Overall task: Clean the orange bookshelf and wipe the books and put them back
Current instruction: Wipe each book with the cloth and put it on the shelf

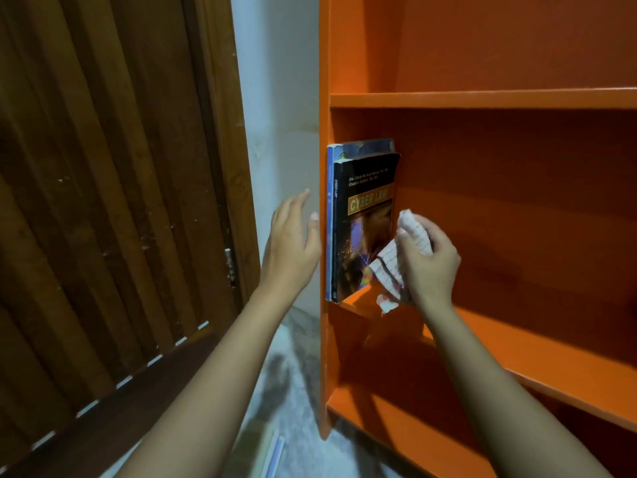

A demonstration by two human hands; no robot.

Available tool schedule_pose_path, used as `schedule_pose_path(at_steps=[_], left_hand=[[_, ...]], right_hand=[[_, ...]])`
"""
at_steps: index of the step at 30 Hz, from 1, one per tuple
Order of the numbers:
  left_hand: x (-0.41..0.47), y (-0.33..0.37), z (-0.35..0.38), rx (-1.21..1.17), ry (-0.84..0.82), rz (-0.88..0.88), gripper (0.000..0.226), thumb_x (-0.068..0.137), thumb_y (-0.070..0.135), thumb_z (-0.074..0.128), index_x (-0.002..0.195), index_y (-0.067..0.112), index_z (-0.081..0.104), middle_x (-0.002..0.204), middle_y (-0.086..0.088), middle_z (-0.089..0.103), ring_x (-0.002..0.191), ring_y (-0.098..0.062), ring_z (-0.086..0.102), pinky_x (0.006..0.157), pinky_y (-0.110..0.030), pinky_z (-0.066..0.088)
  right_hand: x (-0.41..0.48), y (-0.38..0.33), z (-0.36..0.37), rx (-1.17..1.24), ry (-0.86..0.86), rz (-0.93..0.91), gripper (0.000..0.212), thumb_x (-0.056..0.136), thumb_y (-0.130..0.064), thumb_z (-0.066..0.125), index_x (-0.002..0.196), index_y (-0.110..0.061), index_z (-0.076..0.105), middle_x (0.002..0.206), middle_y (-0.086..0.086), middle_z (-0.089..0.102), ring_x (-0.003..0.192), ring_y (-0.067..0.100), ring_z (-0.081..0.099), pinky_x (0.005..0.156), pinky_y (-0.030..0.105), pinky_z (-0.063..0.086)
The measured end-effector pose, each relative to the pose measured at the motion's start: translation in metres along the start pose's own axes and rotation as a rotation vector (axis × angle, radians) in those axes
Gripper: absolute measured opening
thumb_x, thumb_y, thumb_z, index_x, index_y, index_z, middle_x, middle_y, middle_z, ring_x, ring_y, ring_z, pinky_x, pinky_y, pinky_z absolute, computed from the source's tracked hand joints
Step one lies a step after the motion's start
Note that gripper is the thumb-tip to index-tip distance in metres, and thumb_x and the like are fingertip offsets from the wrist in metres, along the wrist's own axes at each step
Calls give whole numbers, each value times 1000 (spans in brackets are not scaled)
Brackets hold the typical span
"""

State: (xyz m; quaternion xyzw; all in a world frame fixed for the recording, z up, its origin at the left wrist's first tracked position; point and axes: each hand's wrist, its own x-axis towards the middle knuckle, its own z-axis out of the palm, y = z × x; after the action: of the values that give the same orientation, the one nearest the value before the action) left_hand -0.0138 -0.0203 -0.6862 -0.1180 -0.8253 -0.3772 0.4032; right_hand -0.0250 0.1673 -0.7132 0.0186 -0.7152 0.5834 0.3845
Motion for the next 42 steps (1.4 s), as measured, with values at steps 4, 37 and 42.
schedule_pose_path(at_steps=[4,37,42], left_hand=[[-54,-41,-24,155,-145,-84,36,98,27,45,131,13,48,130,-2,51,125,-14,42,98,-22,32],[-391,-323,-52,47,-669,-1178,75,74,59,62,137,30,34,132,6,50,119,-18,52,99,-42,45],[-398,-316,-59,75,-656,-1161,59,85,41,63,135,23,38,132,5,50,114,-13,53,94,-25,44]], right_hand=[[-83,5,12,-54,-79,-137,24,79,-21,65,103,-19,70,99,-4,68,93,11,62,81,22,46],[-418,215,147,-242,-847,1071,60,89,-48,54,142,-39,29,126,-3,58,106,17,61,89,41,54],[-426,206,143,-199,-782,1102,58,88,-40,61,141,-37,38,122,-5,61,103,15,63,90,41,55]])
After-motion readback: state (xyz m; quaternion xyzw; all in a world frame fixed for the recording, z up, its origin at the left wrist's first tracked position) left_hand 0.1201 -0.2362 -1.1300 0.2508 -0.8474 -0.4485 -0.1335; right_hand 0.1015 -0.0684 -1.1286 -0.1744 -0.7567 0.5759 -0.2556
